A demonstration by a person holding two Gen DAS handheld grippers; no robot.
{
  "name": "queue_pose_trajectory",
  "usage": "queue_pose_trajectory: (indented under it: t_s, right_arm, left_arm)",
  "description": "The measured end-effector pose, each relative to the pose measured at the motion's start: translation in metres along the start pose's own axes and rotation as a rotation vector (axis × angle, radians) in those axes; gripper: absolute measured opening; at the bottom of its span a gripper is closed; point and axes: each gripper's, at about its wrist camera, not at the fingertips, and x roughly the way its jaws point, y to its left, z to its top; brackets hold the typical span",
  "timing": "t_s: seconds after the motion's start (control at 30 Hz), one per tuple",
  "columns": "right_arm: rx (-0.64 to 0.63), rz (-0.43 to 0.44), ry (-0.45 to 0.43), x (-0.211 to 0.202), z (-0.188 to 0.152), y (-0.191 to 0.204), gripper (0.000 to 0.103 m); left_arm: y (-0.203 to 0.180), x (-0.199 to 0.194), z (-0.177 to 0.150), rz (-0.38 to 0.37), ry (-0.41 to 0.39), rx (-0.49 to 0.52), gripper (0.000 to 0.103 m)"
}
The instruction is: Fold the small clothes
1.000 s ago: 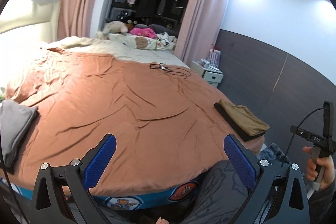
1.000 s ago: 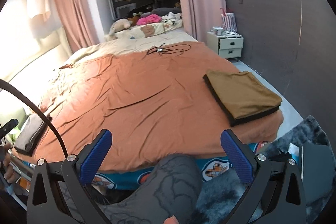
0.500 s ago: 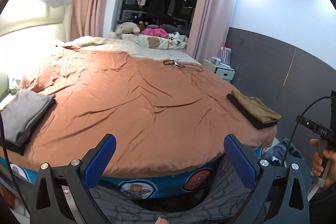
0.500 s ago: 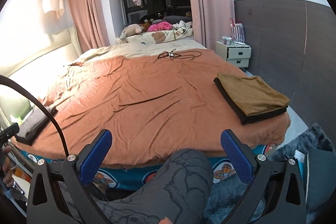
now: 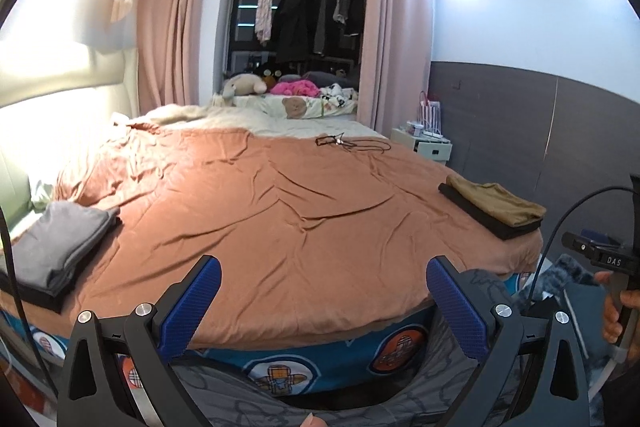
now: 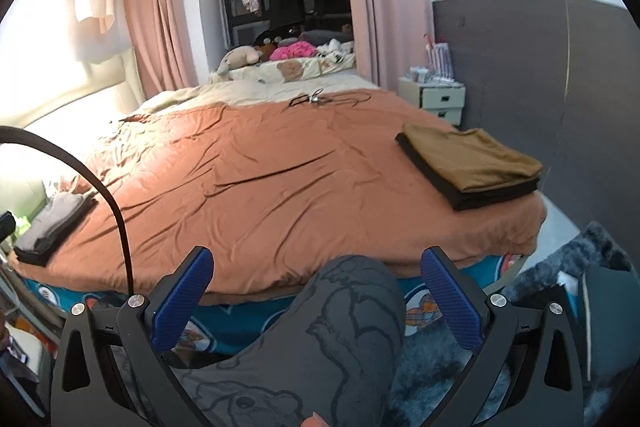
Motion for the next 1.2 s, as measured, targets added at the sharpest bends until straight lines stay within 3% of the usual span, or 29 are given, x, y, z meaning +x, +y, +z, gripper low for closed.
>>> queue_pose_trajectory:
  t_s: [0.07, 1.2]
  right_arm:
    - [-0.011, -0.034, -0.010, -0.003, -0.002, 0.003, 0.103]
    - [0.006, -0.029, 0.011, -0.002, -0.011, 0.005, 0.103]
  left_arm:
    - [-0.003, 0.001, -0.002, -0.007, 0.001, -0.001, 0.103]
    - [-0.014, 0.002, -0.007, -0.012, 0.008, 0.000, 0.103]
